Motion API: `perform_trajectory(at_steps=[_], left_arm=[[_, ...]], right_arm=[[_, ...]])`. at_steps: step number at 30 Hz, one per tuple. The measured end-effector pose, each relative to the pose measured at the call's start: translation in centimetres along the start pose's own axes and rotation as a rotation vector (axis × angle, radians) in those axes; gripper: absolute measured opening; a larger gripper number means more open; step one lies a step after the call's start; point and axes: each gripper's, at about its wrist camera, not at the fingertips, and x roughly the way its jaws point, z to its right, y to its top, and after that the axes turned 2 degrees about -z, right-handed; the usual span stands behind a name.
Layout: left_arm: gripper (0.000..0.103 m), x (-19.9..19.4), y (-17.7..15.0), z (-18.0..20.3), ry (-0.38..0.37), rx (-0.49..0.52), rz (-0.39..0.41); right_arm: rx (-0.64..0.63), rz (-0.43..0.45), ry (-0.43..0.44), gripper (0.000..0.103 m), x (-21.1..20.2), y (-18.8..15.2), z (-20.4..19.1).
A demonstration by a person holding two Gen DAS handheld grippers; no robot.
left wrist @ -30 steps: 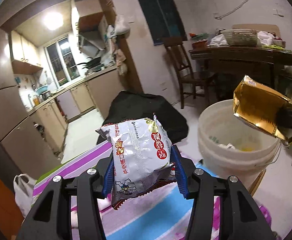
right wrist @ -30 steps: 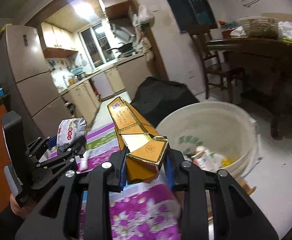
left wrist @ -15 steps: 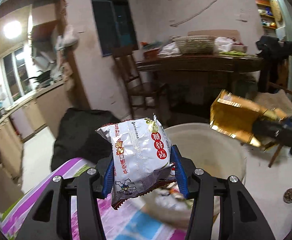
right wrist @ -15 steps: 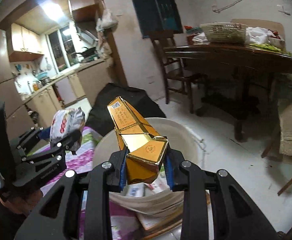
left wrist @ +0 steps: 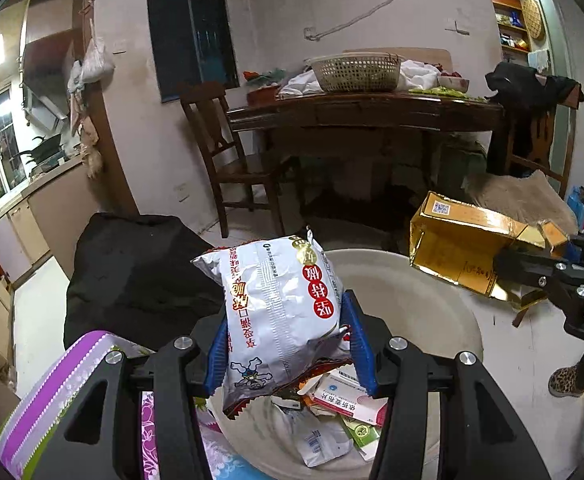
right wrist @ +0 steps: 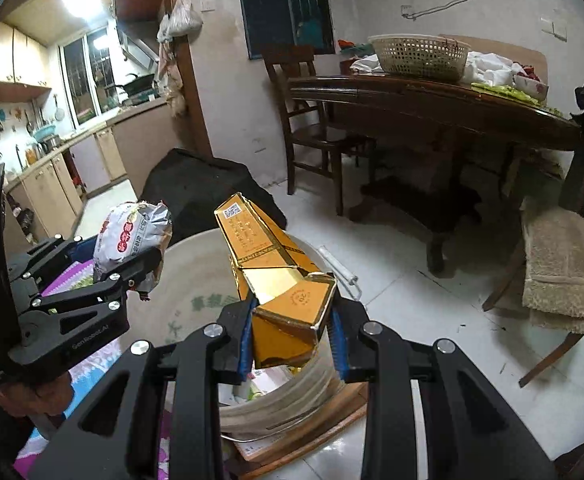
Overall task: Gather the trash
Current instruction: 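Carry the snack bag and gold box over the white bucket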
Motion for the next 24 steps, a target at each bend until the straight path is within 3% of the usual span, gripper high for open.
perform_trajectory(at_steps=[7, 14, 20, 24], left_arm=[[0.052, 0.7, -0.7, -1.3, -0.031, -0.022, -0.021], [0.052, 1.7, -1.2, -2.1, -0.073, 0.052, -0.088], [0.052, 2.7, -0.8, -3.0, -0.114, 0.080, -0.132], [0.052, 3.1, -0.5, -3.2, -0.126, 0.101, -0.158]], right_arm=[[-0.059, -0.017, -0.044, 0.029, 0.8, 0.4, -0.5], [-0.153, -0.078, -0.072, 0.029, 1.9, 0.8, -1.4], [-0.257, -0.170, -0.074, 0.029, 3.2, 1.7, -2.6], [-0.288, -0.264, -0.031, 0.029, 4.6, 2.7, -2.7]])
